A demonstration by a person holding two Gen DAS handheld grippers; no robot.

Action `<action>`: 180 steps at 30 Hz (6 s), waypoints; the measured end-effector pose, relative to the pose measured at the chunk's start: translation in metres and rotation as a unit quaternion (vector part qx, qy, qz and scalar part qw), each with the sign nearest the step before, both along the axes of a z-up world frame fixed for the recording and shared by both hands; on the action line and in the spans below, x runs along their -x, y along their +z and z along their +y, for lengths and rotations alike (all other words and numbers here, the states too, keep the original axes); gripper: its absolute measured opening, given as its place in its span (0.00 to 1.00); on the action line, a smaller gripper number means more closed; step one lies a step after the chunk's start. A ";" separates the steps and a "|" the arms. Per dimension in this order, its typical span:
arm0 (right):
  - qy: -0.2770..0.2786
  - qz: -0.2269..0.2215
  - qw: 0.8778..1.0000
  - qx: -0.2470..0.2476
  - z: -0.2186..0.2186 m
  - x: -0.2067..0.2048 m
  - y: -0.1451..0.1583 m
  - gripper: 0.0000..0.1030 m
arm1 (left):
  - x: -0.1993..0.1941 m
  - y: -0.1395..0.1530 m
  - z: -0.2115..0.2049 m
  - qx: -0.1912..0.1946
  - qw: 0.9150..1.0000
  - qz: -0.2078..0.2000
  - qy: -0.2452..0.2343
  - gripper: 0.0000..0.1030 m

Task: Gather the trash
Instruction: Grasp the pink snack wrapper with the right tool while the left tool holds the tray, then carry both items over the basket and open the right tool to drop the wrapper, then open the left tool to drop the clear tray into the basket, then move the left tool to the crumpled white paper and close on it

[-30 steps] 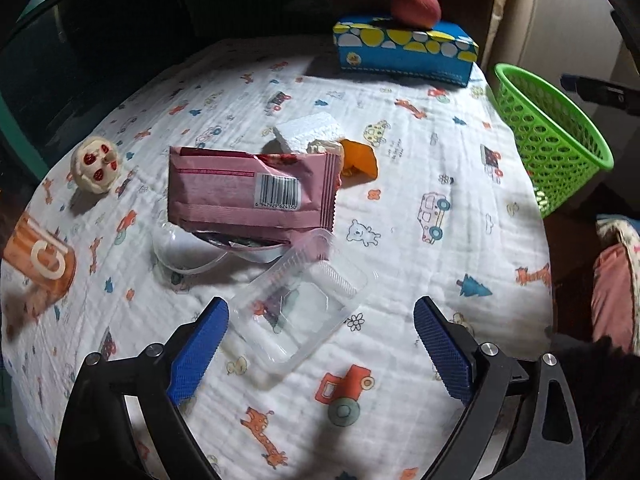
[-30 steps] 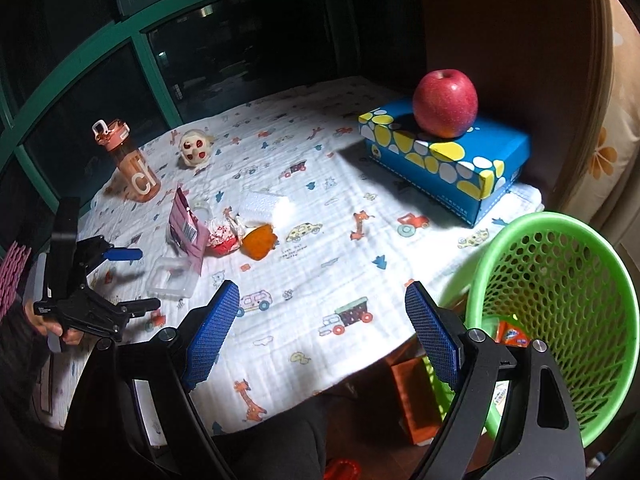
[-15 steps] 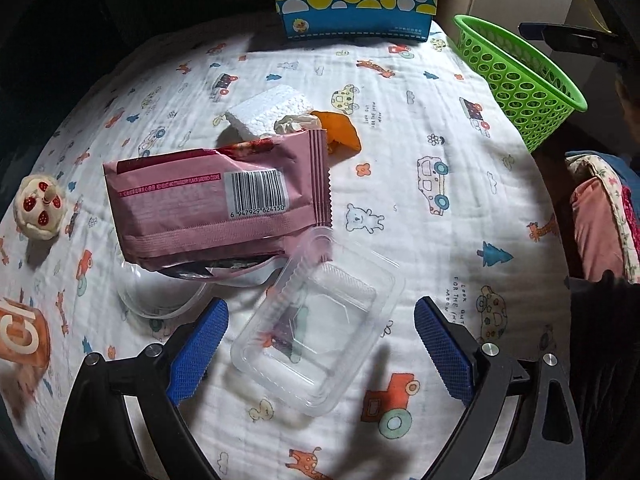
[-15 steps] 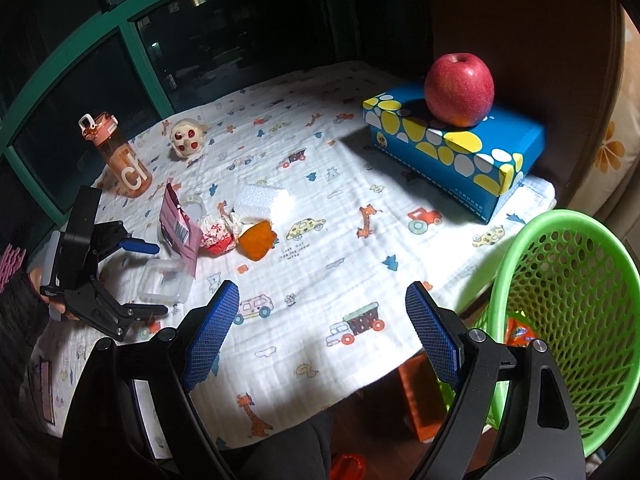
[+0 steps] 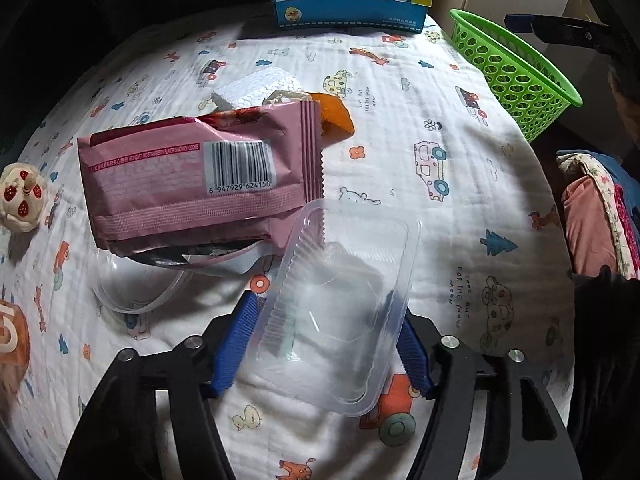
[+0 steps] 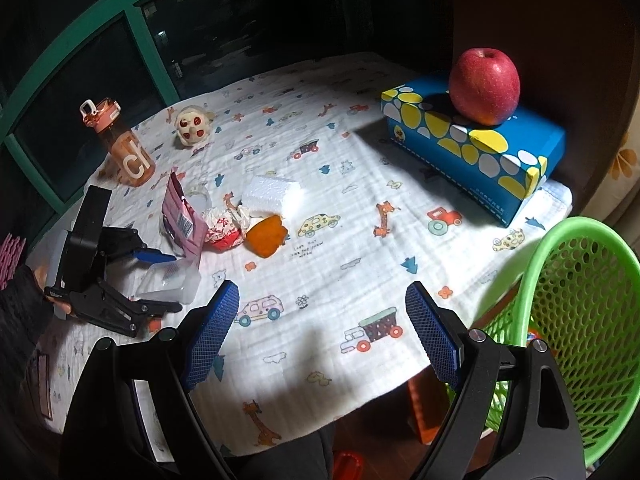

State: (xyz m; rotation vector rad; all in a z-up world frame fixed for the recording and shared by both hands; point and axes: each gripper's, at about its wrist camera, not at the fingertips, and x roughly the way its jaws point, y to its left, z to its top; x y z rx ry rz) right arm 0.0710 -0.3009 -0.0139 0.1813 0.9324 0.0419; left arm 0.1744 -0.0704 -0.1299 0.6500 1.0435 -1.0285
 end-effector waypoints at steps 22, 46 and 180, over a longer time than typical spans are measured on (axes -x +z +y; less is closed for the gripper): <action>0.118 0.000 0.993 -0.007 0.088 -0.067 -0.018 0.82 | 0.046 0.046 0.069 0.065 0.978 -0.012 0.197 0.54; 0.185 0.059 0.981 0.026 0.167 -0.162 -0.071 0.65 | 0.071 0.067 0.107 0.108 0.946 -0.013 0.306 0.54; -0.102 -0.069 0.992 -0.022 -0.115 0.103 0.022 0.75 | 0.049 0.091 -0.117 0.117 0.949 -0.051 0.288 0.64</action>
